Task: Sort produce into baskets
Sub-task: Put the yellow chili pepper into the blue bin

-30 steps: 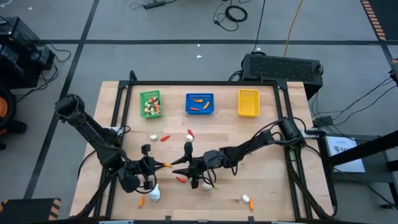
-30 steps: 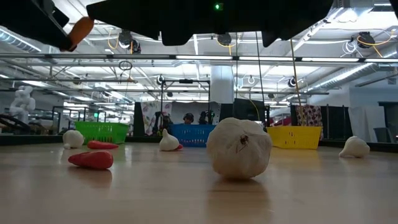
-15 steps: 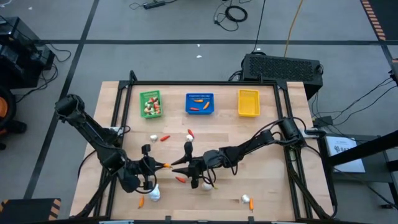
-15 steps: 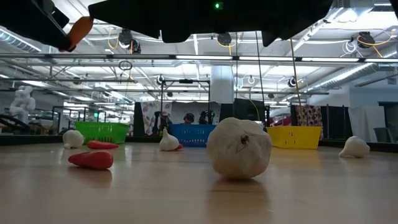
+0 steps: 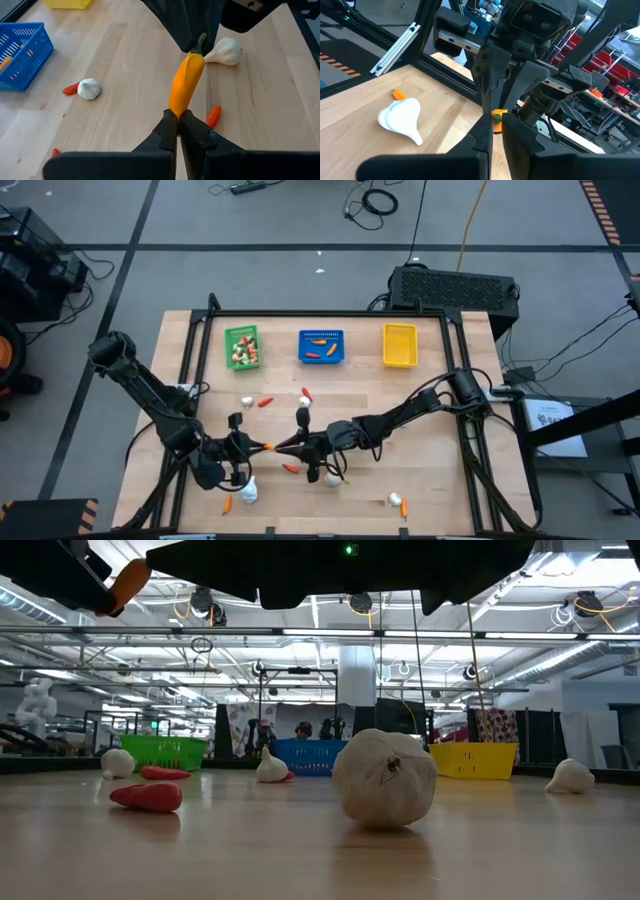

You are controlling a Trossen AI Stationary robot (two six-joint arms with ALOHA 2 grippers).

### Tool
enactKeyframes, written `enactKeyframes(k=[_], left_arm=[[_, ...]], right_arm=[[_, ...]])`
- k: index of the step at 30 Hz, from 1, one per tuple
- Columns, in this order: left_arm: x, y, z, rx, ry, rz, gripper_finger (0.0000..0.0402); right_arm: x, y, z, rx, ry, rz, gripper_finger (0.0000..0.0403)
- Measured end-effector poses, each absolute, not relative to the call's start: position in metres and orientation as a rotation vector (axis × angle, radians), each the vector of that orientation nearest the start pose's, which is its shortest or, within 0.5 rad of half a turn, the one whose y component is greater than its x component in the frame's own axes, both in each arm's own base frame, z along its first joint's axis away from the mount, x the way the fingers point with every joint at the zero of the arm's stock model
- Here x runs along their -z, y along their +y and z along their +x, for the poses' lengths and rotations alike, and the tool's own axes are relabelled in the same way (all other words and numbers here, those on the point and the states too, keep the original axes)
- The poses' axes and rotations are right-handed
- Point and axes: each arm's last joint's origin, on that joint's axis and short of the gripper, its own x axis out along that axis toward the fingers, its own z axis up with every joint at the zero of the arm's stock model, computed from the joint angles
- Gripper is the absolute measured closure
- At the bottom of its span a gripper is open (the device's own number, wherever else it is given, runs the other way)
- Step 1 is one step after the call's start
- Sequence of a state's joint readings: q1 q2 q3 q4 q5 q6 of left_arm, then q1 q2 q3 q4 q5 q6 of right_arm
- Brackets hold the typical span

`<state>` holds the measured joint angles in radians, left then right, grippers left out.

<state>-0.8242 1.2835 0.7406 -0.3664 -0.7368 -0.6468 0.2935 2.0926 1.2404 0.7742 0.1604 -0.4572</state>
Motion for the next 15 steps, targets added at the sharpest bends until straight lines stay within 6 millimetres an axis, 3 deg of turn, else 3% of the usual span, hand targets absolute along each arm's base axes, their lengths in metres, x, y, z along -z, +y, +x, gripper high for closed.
enactKeyframes(k=[11,15], left_arm=[[-0.2111,-0.1634,0.1777,-0.126,0.628,0.017,0.0385],[-0.2108,-0.1632,0.1775,-0.125,0.631,0.027,0.0361]], right_arm=[[-0.1801,0.1269,0.436,-0.147,0.044,-0.477,0.0401],[-0.1801,0.1269,0.436,-0.147,0.044,-0.476,0.0402]])
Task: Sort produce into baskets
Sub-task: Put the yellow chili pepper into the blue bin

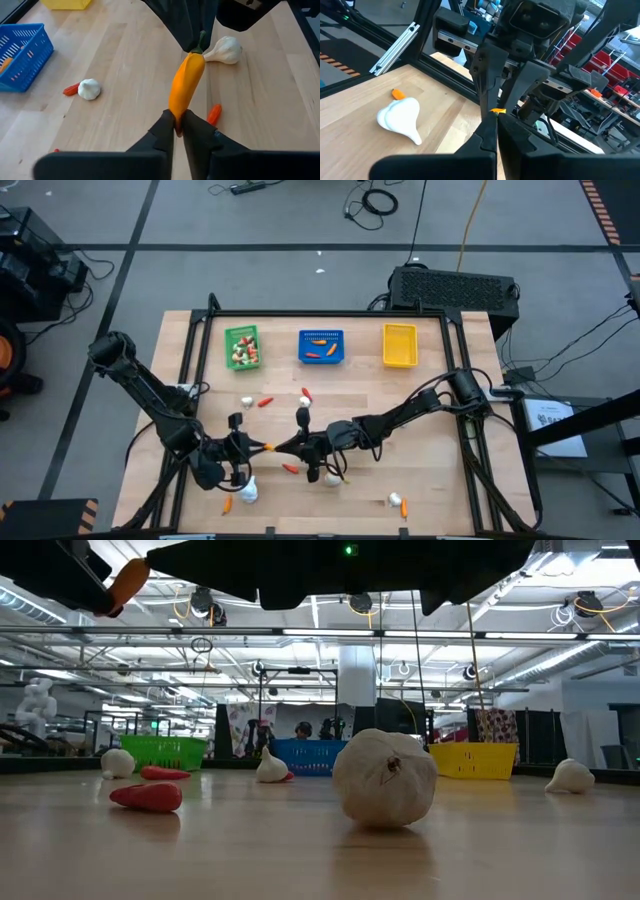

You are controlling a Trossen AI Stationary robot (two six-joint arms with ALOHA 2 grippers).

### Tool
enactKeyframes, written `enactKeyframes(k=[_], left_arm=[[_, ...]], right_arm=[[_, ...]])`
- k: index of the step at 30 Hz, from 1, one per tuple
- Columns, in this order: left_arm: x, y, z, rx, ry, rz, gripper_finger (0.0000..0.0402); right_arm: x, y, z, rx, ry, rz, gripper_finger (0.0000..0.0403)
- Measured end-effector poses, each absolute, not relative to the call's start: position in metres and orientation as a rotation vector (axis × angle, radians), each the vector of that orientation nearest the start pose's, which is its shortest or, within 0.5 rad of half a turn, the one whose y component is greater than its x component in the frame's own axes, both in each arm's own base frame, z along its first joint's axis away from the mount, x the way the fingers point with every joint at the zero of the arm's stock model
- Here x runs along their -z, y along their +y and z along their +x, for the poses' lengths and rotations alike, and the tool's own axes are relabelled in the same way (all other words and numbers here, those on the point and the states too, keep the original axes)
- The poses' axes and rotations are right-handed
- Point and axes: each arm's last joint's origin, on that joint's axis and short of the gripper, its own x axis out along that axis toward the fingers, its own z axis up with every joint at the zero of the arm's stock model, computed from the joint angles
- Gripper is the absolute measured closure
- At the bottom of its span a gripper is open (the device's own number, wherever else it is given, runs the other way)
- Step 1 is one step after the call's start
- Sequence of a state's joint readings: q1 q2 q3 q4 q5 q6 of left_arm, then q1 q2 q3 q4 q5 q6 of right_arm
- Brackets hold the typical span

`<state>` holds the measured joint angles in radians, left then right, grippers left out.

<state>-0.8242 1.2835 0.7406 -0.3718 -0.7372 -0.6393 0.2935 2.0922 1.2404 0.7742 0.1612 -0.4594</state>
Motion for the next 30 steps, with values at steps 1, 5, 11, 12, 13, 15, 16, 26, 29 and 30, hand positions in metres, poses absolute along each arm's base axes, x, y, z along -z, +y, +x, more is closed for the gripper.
enactKeyframes(k=[1,5,11,12,13,15,16,26,29,30], left_arm=[[-0.211,-0.163,0.177,-0.125,0.632,0.028,0.0349],[-0.211,-0.163,0.177,-0.126,0.632,0.028,0.0288],[-0.21,-0.162,0.176,-0.131,0.644,0.042,0.0206],[-0.209,-0.161,0.176,-0.135,0.653,0.052,0.0198],[-0.209,-0.16,0.175,-0.14,0.662,0.059,0.0192],[-0.207,-0.158,0.173,-0.149,0.684,0.082,0.0187],[-0.206,-0.157,0.172,-0.157,0.698,0.09,0.0186],[-0.194,-0.146,0.163,-0.267,0.731,0.103,0.0185],[-0.191,-0.145,0.163,-0.305,0.683,0.12,0.0185],[-0.19,-0.144,0.163,-0.318,0.665,0.126,0.0185]], right_arm=[[-0.18,0.127,0.436,-0.147,0.044,-0.473,0.0402],[-0.18,0.127,0.436,-0.149,0.05,-0.473,0.0402],[-0.194,0.102,0.435,-0.107,0.141,-0.382,0.0403],[-0.199,0.093,0.434,-0.089,0.173,-0.358,0.0403],[-0.203,0.083,0.433,-0.068,0.205,-0.335,0.0403],[-0.211,0.06,0.43,-0.022,0.269,-0.288,0.0403],[-0.214,0.048,0.428,0.004,0.304,-0.264,0.0403],[-0.224,-0.096,0.387,0.386,0.627,0.028,0.0402],[-0.217,-0.125,0.378,0.473,0.654,0.117,0.0402],[-0.214,-0.133,0.377,0.499,0.654,0.146,0.0402]])
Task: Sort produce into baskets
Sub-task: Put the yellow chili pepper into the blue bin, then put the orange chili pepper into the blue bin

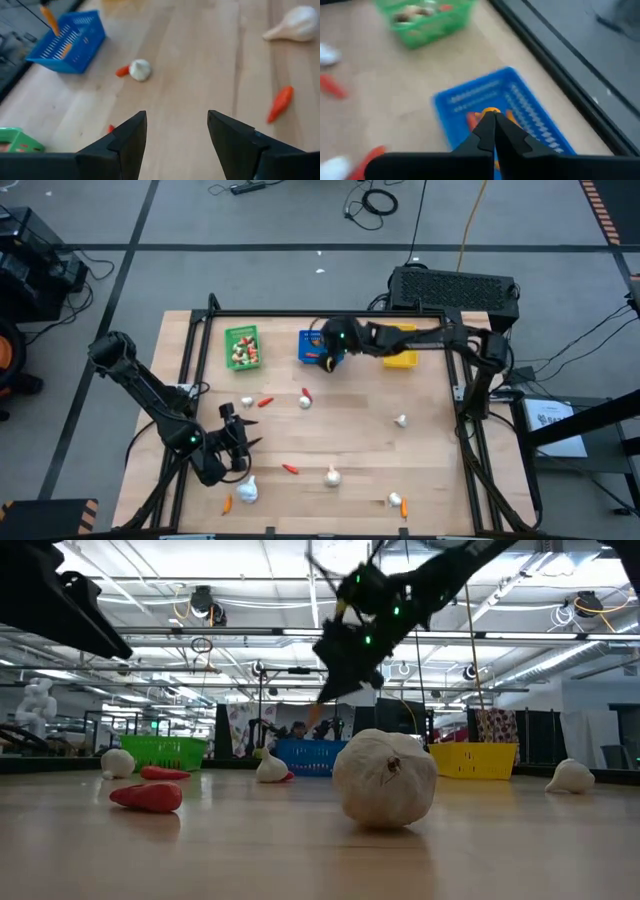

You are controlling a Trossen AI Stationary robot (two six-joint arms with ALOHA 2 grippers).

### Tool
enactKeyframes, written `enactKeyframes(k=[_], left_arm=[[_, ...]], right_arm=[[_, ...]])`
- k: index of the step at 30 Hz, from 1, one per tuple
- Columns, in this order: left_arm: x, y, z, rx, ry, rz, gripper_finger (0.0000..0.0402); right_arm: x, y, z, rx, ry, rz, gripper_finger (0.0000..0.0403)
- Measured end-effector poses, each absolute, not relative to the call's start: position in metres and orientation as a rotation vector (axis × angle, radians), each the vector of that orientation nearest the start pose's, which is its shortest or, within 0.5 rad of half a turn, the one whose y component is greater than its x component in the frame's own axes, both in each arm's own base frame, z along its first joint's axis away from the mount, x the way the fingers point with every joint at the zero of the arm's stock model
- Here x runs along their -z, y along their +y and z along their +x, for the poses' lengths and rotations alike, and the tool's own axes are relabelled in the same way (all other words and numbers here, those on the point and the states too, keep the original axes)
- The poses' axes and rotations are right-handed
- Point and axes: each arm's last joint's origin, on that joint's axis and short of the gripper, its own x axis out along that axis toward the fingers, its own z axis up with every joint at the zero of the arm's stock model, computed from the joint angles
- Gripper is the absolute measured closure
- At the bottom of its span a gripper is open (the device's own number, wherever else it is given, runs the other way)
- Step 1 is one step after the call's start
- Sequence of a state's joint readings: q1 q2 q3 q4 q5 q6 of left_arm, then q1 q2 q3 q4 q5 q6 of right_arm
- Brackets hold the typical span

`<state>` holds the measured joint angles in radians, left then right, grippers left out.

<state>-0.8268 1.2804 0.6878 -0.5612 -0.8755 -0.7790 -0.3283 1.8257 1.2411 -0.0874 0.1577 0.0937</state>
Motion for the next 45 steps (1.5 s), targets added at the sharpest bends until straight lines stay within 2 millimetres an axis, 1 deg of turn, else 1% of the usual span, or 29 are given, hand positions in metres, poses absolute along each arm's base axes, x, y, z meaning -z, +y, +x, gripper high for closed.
enactKeyframes(k=[2,4,6,8,11,13,16,19,21,23,26,29,32,34,36,38,39,42,45], left_arm=[[-0.187,-0.143,0.162,-0.332,0.64,0.126,0.0185],[-0.182,-0.141,0.161,-0.34,0.626,0.125,0.0185],[-0.177,-0.14,0.16,-0.342,0.628,0.129,0.0185],[-0.177,-0.138,0.16,-0.366,0.611,0.14,0.0185],[-0.183,-0.131,0.162,-0.424,0.551,0.196,0.0185],[-0.19,-0.121,0.164,-0.449,0.552,0.212,0.0185],[-0.203,-0.099,0.161,-0.513,0.564,0.241,0.0185],[-0.218,-0.074,0.152,-0.579,0.557,0.225,0.0185],[-0.223,-0.058,0.141,-0.599,0.547,0.191,0.0185],[-0.225,-0.046,0.13,-0.6,0.507,0.137,0.0185],[-0.222,-0.033,0.115,-0.546,0.431,0.055,0.0185],[-0.224,-0.03,0.111,-0.406,0.256,-0.017,0.0185],[-0.222,-0.031,0.11,-0.273,0.067,0.018,0.0185],[-0.217,-0.031,0.11,-0.259,-0.028,0.04,0.0185],[-0.21,-0.03,0.11,-0.259,-0.088,0.044,0.0185],[-0.205,-0.029,0.111,-0.251,-0.083,0.099,0.0185],[-0.205,-0.029,0.111,-0.252,-0.083,0.105,0.0185],[-0.213,-0.028,0.111,-0.251,-0.108,0.096,0.0185],[-0.221,-0.029,0.11,-0.203,-0.138,0.09,0.0185]], right_arm=[[-0.208,-0.144,0.371,0.542,0.68,0.203,0.0402],[-0.207,-0.15,0.37,0.557,0.673,0.224,0.0402],[-0.206,-0.151,0.37,0.561,0.675,0.225,0.0397],[-0.203,-0.152,0.369,0.563,0.691,0.23,0.0389],[-0.203,-0.152,0.369,0.564,0.689,0.235,0.037],[-0.203,-0.152,0.369,0.575,0.691,0.259,0.0356],[-0.202,-0.152,0.368,0.578,0.696,0.268,0.0334],[-0.202,-0.152,0.368,0.572,0.702,0.25,0.0317],[-0.202,-0.149,0.369,0.533,0.704,0.261,0.031],[-0.203,-0.141,0.374,0.434,0.687,0.301,0.0305],[-0.207,-0.118,0.385,0.27,0.646,0.325,0.0301],[-0.211,-0.088,0.396,0.181,0.604,0.29,0.0301],[-0.214,-0.056,0.404,0.102,0.576,0.253,0.03],[-0.214,-0.037,0.407,0.122,0.565,0.238,0.03],[-0.212,-0.023,0.41,0.22,0.57,0.286,0.03],[-0.21,-0.015,0.416,0.266,0.595,0.325,0.03],[-0.211,-0.012,0.42,0.266,0.614,0.327,0.03],[-0.217,-0.008,0.434,0.263,0.677,0.293,0.03],[-0.221,-0.007,0.45,0.281,0.718,0.262,0.03]])
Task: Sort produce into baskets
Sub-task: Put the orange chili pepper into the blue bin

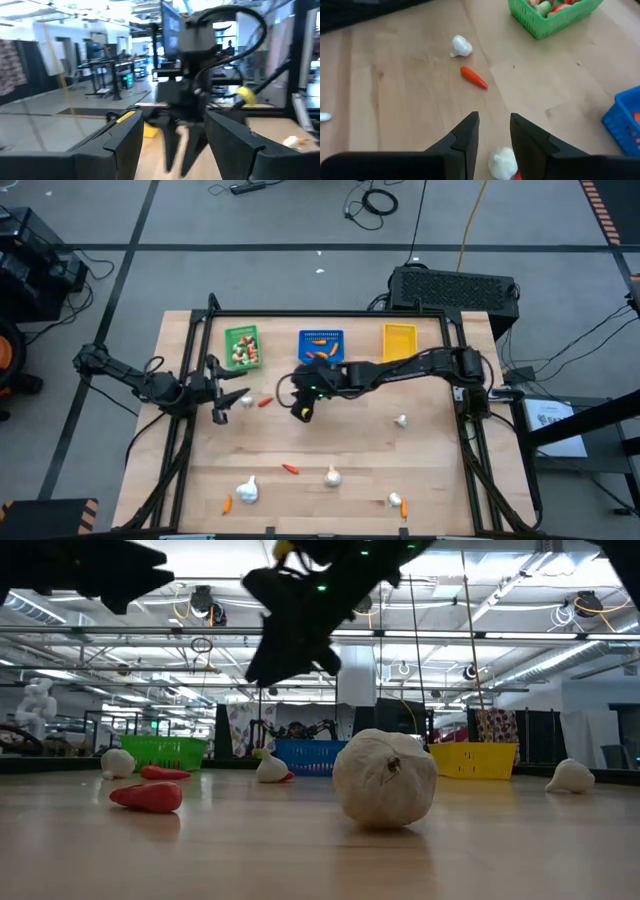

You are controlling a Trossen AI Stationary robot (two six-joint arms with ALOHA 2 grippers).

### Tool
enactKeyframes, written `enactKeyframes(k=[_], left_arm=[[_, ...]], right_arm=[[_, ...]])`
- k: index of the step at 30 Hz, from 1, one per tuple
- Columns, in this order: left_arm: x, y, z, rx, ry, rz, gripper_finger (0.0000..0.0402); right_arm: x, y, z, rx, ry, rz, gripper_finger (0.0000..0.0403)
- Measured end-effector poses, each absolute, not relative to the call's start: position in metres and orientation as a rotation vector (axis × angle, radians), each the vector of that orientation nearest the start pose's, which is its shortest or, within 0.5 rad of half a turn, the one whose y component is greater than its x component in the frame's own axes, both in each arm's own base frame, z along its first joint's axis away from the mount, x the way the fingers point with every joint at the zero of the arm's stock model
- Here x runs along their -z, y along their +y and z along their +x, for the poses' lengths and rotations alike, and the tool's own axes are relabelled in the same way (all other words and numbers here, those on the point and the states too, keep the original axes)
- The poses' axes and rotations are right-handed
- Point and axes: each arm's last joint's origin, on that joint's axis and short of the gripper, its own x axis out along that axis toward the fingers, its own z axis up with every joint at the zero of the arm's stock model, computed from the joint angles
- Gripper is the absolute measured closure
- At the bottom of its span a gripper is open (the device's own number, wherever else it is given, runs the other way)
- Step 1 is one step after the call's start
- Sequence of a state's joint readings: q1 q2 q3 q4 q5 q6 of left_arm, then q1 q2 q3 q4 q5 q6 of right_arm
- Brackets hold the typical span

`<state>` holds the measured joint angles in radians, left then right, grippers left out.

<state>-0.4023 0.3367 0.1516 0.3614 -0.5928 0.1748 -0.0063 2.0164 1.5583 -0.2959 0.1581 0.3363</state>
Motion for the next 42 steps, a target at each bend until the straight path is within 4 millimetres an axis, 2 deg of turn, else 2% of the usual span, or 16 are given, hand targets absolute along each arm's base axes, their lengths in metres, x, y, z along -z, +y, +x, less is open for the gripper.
enactKeyframes(k=[3,6,12,19,24,29,37,42], left_arm=[[-0.223,-0.03,0.11,-0.167,-0.146,0.112,0.0185],[-0.223,-0.03,0.11,-0.197,-0.135,0.141,0.0185],[-0.211,-0.025,0.11,-0.362,-0.007,0.167,0.0185],[-0.21,-0.024,0.109,-0.39,0.02,0.22,0.0185],[-0.215,-0.023,0.107,-0.406,0.011,0.229,0.0185],[-0.219,-0.022,0.107,-0.423,0.01,0.254,0.0185],[-0.219,-0.021,0.106,-0.475,0.027,0.285,0.0185],[-0.217,-0.018,0.105,-0.578,0.064,0.308,0.0185]], right_arm=[[-0.221,-0.011,0.47,0.224,0.732,0.175,0.03],[-0.212,-0.012,0.49,0.089,0.704,0.084,0.0293],[-0.174,-0.015,0.521,-0.075,0.659,0.015,0.0267],[-0.138,-0.029,0.55,-0.068,0.65,-0.011,0.0236],[-0.128,-0.039,0.556,-0.052,0.653,-0.002,0.0214],[-0.12,-0.039,0.553,-0.058,0.668,0.002,0.0204],[-0.102,-0.04,0.554,-0.038,0.689,0.029,0.0205],[-0.091,-0.04,0.554,-0.035,0.7,0.05,0.0232]])
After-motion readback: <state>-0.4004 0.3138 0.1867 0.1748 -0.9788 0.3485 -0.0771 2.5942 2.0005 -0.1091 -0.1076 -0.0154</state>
